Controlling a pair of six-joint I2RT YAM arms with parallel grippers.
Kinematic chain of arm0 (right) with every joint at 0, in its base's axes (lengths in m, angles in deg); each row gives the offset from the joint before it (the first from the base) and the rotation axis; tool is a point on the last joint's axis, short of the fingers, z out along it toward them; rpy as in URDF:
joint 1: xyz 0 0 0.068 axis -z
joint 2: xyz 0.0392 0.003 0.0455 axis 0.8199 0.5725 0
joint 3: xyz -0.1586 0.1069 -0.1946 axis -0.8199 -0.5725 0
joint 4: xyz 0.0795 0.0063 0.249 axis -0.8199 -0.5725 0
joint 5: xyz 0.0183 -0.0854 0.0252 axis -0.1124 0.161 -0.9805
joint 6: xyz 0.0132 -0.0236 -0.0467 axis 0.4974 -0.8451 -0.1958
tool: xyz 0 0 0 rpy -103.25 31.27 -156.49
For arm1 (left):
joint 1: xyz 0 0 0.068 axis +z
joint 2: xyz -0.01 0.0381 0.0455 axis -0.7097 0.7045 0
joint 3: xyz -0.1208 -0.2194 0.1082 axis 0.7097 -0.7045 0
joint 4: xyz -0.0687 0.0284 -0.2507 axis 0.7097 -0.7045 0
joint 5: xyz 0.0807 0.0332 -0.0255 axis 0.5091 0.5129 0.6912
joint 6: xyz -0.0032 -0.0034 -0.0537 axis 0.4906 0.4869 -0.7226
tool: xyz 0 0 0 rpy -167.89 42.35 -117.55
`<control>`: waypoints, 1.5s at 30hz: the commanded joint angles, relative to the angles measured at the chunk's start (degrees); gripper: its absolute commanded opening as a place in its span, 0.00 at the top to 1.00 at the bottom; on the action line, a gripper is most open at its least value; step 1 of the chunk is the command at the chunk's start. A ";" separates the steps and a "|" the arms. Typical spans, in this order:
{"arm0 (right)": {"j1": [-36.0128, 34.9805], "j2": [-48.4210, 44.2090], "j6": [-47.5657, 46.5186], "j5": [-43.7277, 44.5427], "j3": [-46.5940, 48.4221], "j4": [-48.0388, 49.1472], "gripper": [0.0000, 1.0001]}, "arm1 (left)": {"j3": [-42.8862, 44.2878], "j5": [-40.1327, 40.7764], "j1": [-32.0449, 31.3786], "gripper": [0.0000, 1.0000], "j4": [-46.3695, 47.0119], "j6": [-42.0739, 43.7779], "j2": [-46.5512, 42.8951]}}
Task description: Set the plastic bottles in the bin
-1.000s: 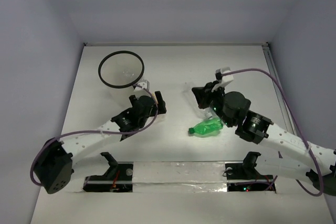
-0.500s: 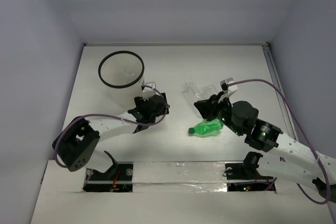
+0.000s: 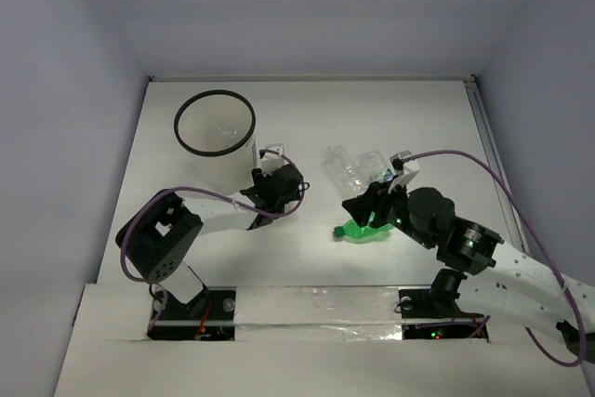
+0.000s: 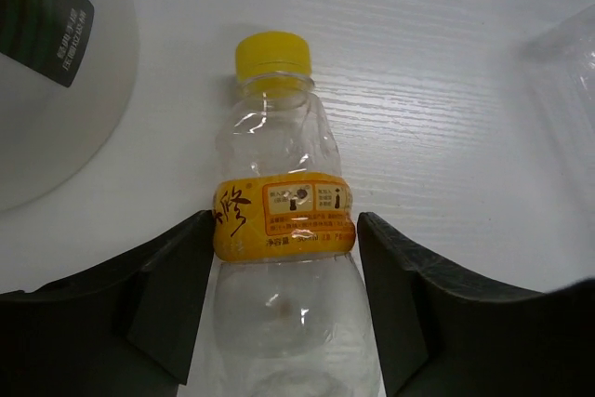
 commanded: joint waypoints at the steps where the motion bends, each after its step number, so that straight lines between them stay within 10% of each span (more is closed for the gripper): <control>1: 0.02 1.12 7.25 0.05 -1.66 -3.30 0.39 | 0.47 0.12 -0.21 0.45 3.59 -0.11 -0.54; 18: 1.07 10.17 3.23 7.09 2.28 0.12 0.39 | 8.61 3.35 -5.75 0.66 5.17 12.88 -36.49; 24: 1.07 12.28 1.56 6.90 3.34 3.47 0.39 | 16.80 14.07 -1.81 0.64 6.57 24.47 -35.97; 32: 1.60 12.20 0.06 8.23 4.05 2.77 0.39 | 23.30 4.19 19.10 0.63 -5.08 17.21 -28.17; 45: 2.13 11.50 -0.90 7.88 1.06 5.05 0.39 | 24.19 11.36 21.05 0.62 -9.84 22.39 -20.59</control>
